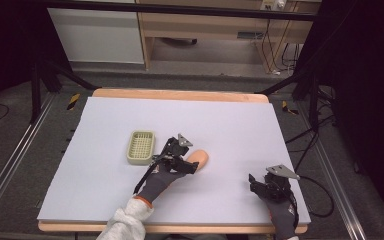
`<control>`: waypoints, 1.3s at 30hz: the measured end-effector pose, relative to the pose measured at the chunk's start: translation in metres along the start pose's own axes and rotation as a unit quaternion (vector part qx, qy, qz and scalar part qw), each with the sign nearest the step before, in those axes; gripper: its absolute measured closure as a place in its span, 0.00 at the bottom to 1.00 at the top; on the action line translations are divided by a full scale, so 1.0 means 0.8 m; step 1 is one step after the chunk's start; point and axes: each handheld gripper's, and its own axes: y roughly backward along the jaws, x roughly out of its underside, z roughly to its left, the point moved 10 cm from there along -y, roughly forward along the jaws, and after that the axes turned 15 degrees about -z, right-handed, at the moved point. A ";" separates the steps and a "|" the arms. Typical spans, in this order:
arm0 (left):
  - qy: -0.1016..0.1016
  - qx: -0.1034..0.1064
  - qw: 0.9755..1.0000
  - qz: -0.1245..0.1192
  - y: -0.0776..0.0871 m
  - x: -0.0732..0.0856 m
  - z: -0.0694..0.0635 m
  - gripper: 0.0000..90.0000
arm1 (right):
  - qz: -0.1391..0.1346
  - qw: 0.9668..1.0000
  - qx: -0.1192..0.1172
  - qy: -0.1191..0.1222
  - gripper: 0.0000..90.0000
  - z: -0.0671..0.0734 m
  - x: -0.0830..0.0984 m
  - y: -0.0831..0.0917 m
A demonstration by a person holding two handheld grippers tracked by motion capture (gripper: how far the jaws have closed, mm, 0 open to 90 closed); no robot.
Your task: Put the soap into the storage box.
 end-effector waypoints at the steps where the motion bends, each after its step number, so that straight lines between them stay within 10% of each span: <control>1: -0.001 0.002 1.000 0.001 -0.001 -0.001 -0.002 0.25 | 0.000 1.000 0.000 0.000 0.28 0.000 0.000 0.000; 39: -0.019 0.013 0.998 0.064 -0.047 0.021 -0.013 0.29 | 0.001 1.000 -0.004 -0.003 0.29 0.001 0.000 -0.001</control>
